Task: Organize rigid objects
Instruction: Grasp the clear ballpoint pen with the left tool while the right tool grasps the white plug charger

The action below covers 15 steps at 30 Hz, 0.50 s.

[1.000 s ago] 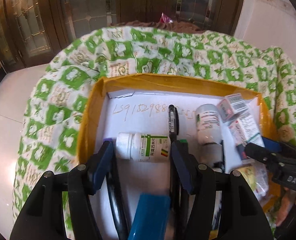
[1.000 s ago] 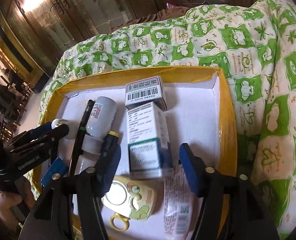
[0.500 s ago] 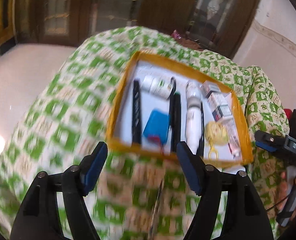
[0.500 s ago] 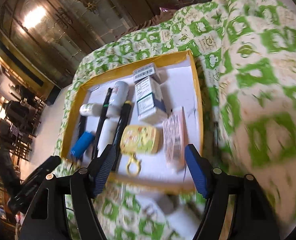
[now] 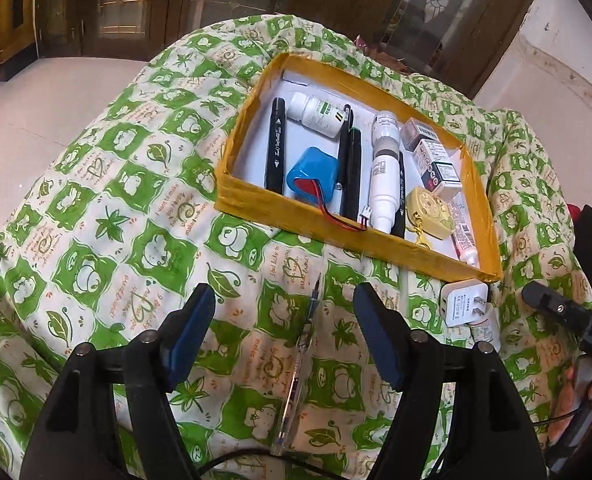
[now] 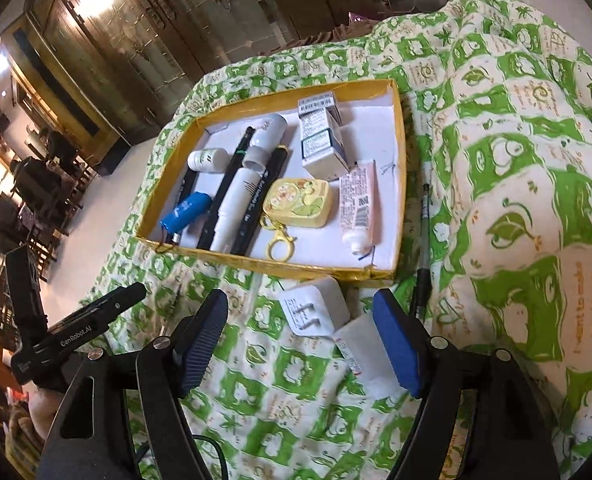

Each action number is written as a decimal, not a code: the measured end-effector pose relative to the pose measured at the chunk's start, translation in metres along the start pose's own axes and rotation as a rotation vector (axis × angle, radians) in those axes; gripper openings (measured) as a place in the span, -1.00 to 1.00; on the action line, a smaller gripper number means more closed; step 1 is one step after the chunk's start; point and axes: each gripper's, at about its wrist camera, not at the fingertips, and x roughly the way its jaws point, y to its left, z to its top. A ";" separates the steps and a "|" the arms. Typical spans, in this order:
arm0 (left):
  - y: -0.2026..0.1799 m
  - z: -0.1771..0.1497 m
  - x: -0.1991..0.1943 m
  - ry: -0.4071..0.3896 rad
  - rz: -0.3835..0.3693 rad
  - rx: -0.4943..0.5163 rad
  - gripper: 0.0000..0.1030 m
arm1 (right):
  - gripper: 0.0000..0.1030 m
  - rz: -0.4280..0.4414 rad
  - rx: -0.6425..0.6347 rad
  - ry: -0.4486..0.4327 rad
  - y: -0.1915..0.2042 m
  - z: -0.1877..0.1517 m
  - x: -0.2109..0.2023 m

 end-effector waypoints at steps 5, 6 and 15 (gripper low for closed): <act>0.005 0.000 0.002 0.011 -0.015 -0.022 0.38 | 0.36 -0.019 -0.024 0.029 0.002 -0.005 0.005; 0.006 0.000 0.003 0.015 -0.015 -0.025 0.38 | 0.36 -0.026 -0.042 0.041 0.005 -0.007 0.009; -0.001 -0.005 0.016 0.090 0.024 0.020 0.37 | 0.36 -0.052 -0.105 0.093 0.015 -0.019 0.025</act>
